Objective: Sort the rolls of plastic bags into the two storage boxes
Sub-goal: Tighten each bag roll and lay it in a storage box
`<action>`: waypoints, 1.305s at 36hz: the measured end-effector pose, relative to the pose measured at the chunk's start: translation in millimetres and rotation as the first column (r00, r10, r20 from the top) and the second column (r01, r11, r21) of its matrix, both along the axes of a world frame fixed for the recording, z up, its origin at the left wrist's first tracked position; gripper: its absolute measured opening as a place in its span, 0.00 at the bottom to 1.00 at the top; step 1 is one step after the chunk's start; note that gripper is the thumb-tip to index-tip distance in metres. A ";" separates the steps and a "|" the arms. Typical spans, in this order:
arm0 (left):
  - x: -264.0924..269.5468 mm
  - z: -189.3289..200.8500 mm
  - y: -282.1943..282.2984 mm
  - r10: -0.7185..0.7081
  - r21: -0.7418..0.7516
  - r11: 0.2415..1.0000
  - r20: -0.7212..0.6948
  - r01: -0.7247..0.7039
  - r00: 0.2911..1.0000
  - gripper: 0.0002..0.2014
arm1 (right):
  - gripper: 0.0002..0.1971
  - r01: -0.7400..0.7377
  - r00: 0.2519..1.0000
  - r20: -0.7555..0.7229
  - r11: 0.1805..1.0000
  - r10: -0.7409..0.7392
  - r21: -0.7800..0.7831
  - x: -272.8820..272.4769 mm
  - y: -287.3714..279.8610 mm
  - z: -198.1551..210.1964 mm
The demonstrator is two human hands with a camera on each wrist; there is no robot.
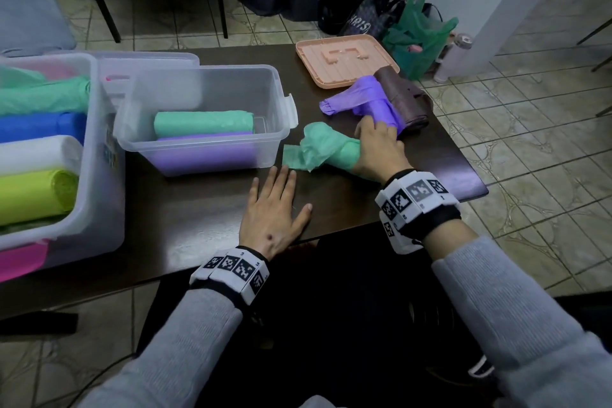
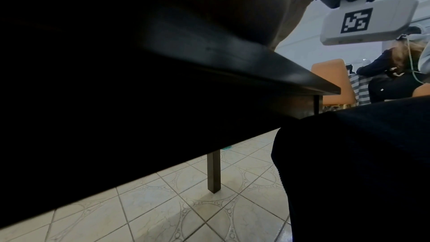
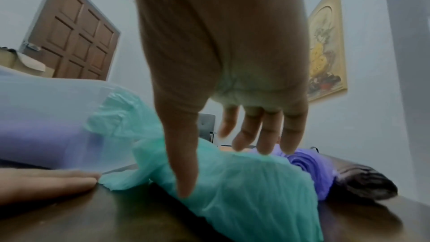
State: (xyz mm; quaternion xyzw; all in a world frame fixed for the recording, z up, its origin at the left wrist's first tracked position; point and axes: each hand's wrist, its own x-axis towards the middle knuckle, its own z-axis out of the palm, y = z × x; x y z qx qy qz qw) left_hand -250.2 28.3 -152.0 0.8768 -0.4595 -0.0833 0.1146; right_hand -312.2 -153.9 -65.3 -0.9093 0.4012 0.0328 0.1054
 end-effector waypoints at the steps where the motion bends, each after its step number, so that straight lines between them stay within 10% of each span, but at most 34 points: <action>1: 0.1 -0.2 0.0 0.000 0.001 1.000 0.001 0.000 1.000 0.45 | 0.30 -0.006 1.000 -0.026 0.999 0.007 0.041 -0.5 -0.9 -0.6; 23: 2.6 -2.1 -1.3 0.011 -0.045 0.999 -0.035 -0.013 0.999 0.45 | 0.34 -0.189 0.932 -0.290 0.974 0.217 0.121 -4.8 4.2 -6.5; 30: 12.6 24.6 -20.0 0.078 -0.160 0.981 -0.189 -0.109 0.979 0.23 | 0.37 -0.245 0.932 -0.235 0.957 0.276 0.153 -19.1 4.5 -14.2; 36: 23.2 52.7 -60.4 0.124 -0.134 0.954 -0.635 -0.267 0.763 0.29 | 0.38 -0.161 0.984 -0.047 0.966 0.174 0.200 -30.2 7.4 -12.3; 42: 31.2 65.8 -95.7 0.263 0.027 0.943 -0.670 -0.331 0.694 0.32 | 0.33 -0.150 0.989 0.022 0.958 0.149 0.244 -35.0 6.1 -14.4; 47: 41.1 60.5 -108.2 0.271 0.058 0.935 -0.752 -0.349 0.601 0.16 | 0.33 -0.169 0.986 0.022 0.959 0.168 0.227 -37.5 4.7 -18.9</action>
